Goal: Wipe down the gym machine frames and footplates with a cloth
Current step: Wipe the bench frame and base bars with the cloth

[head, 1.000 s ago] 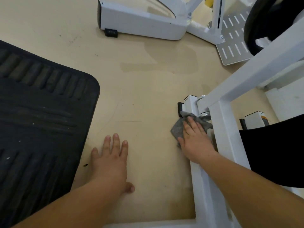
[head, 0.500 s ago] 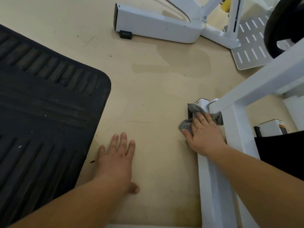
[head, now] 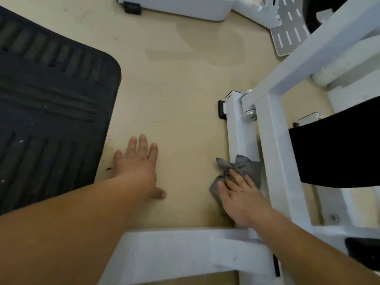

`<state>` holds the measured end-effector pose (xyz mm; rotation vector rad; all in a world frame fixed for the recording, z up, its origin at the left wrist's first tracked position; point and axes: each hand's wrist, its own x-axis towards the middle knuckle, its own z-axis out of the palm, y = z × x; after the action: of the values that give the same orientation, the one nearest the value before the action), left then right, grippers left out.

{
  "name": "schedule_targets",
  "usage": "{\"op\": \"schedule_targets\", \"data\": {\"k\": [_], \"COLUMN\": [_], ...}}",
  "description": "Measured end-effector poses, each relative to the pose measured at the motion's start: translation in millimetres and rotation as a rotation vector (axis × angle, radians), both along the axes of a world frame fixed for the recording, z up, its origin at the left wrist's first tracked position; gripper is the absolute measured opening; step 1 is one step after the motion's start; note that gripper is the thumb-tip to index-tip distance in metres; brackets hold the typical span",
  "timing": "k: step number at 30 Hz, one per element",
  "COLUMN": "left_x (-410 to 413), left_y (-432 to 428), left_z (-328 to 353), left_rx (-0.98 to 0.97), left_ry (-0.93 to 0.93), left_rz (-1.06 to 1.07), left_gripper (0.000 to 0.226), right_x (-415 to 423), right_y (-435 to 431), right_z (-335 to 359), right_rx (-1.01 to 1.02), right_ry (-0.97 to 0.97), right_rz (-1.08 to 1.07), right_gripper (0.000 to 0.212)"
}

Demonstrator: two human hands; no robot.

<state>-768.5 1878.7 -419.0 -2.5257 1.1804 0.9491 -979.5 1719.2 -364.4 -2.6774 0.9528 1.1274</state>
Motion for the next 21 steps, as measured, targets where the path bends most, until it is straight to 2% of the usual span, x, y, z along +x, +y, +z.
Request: {"op": "schedule_targets", "data": {"k": [1, 2, 5, 11, 17, 21], "left_x": [-0.5, -0.5, -0.6, -1.2, -0.8, -0.3], "left_y": [-0.8, -1.9, -2.6, -2.4, -1.9, -1.2], "left_z": [-0.4, -0.9, -0.4, -3.1, -4.2, -3.0], "left_rx": [0.002, 0.004, 0.013, 0.01, -0.008, 0.015], "left_ry": [-0.006, -0.009, 0.004, 0.001, 0.015, 0.023], "left_rz": [0.002, 0.004, 0.006, 0.014, 0.029, 0.024], "left_gripper": [0.146, 0.146, 0.146, 0.145, 0.143, 0.144], "right_x": [-8.3, -11.4, -12.2, 24.6, 68.4, 45.5], "right_y": [8.1, 11.5, 7.4, -25.0, -82.1, -63.5], "right_z": [2.1, 5.5, 4.9, -14.0, -20.5, -22.4], "right_rx": [0.015, 0.039, 0.099, -0.066, -0.268, -0.276], "right_ry": [0.033, 0.076, 0.137, -0.022, -0.083, -0.161], "right_rz": [-0.005, -0.011, -0.051, -0.073, 0.095, -0.104], "right_gripper": [0.118, 0.123, 0.075, 0.073, 0.073, 0.077]}}
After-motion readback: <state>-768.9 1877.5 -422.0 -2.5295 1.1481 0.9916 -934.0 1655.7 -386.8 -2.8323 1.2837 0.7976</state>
